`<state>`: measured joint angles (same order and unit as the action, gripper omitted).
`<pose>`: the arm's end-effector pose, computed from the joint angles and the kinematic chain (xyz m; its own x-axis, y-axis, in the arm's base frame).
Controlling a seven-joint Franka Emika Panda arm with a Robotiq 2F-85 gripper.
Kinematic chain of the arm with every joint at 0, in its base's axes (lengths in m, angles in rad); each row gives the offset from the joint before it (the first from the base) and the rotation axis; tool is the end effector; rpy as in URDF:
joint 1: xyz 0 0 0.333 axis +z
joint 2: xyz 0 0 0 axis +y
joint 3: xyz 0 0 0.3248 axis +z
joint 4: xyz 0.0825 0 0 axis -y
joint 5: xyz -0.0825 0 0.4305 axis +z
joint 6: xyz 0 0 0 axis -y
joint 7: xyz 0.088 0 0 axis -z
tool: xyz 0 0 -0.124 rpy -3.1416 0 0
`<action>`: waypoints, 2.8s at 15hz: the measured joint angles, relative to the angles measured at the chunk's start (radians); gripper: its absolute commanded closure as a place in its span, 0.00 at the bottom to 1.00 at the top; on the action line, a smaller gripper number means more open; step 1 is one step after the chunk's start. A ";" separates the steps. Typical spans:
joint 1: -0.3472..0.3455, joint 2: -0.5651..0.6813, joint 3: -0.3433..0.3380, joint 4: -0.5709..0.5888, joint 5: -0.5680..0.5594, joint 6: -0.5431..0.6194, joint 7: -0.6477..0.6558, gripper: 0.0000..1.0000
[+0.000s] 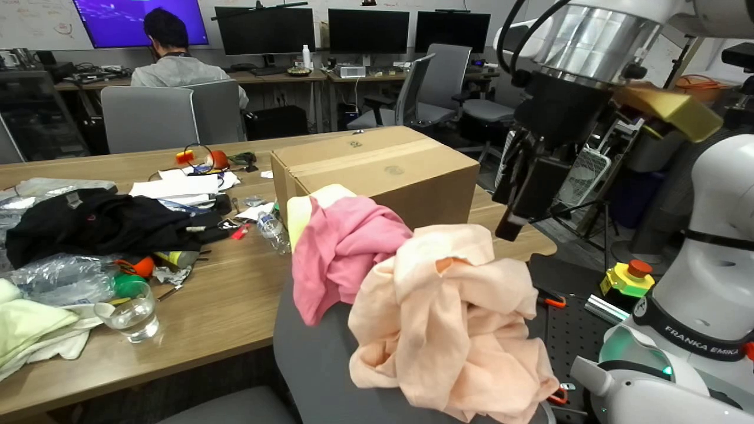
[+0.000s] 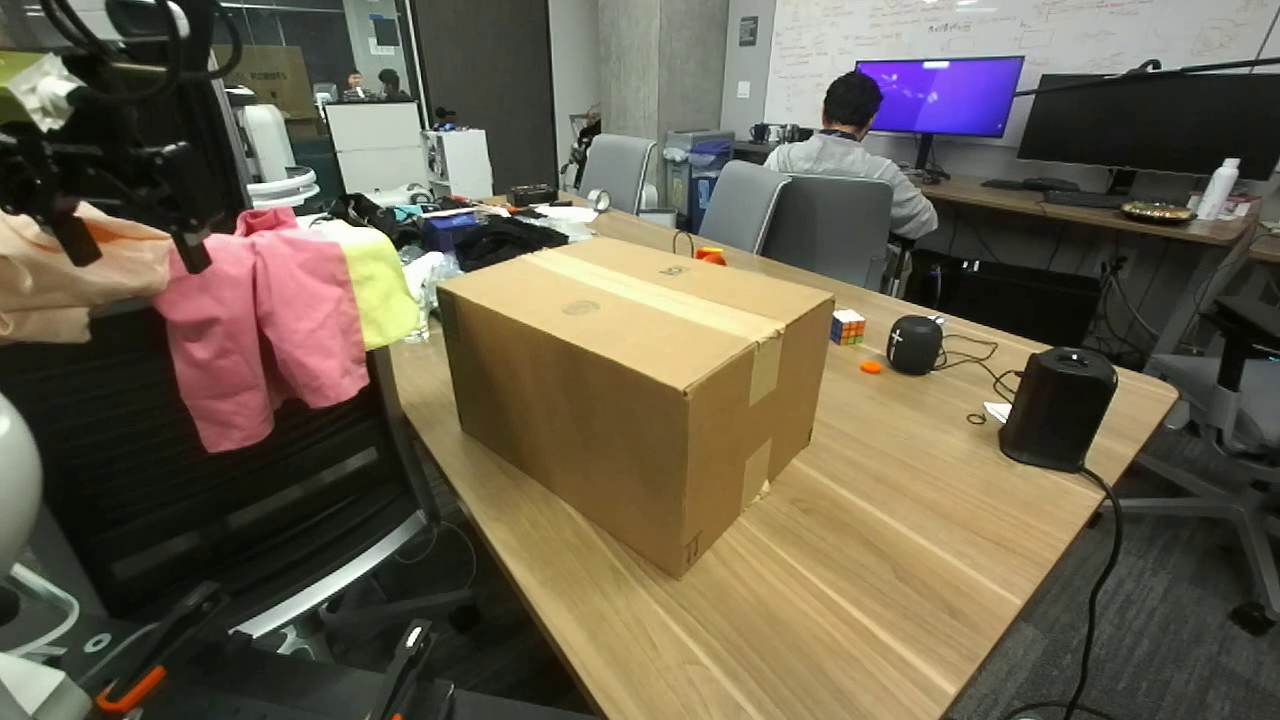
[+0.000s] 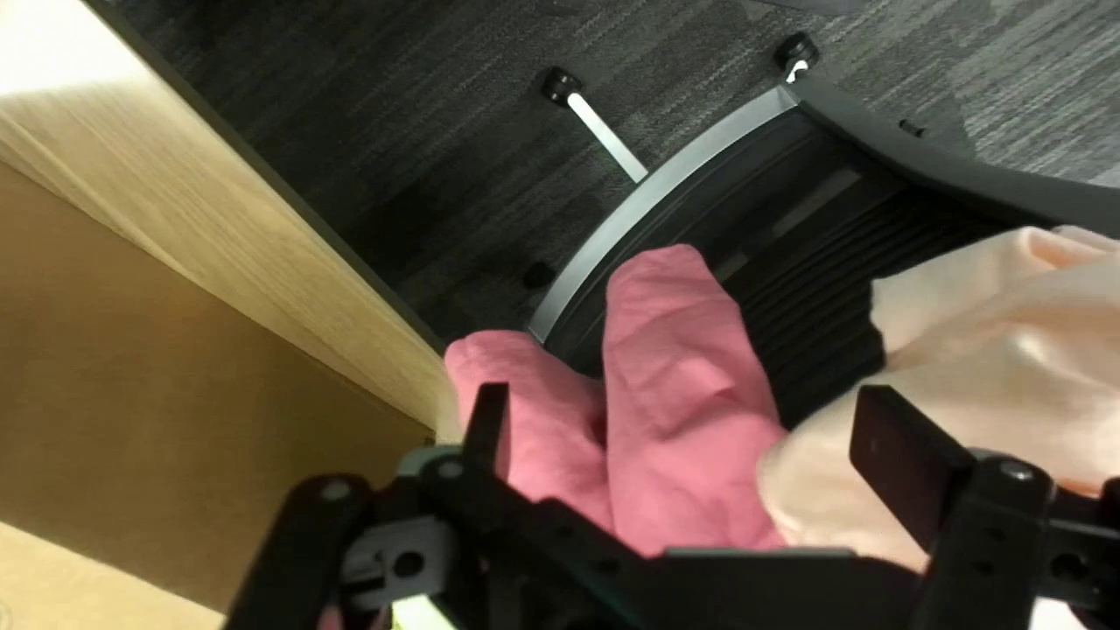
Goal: Move the clothes from the chair headrest to the box
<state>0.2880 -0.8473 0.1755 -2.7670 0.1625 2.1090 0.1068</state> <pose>0.3171 0.1608 0.4309 0.9564 0.2298 0.1803 0.2407 -0.9698 -0.0406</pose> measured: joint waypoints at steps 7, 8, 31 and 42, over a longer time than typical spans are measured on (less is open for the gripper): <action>0.101 -0.037 0.038 0.011 0.090 0.032 -0.001 0.00; 0.104 -0.037 0.049 0.011 0.091 0.049 -0.001 0.00; 0.175 0.094 0.165 0.001 0.085 0.229 0.005 0.00; 0.169 0.137 0.160 0.000 0.082 0.230 0.005 0.72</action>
<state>0.4569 -0.7103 0.3352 -2.7667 0.2449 2.3388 0.1117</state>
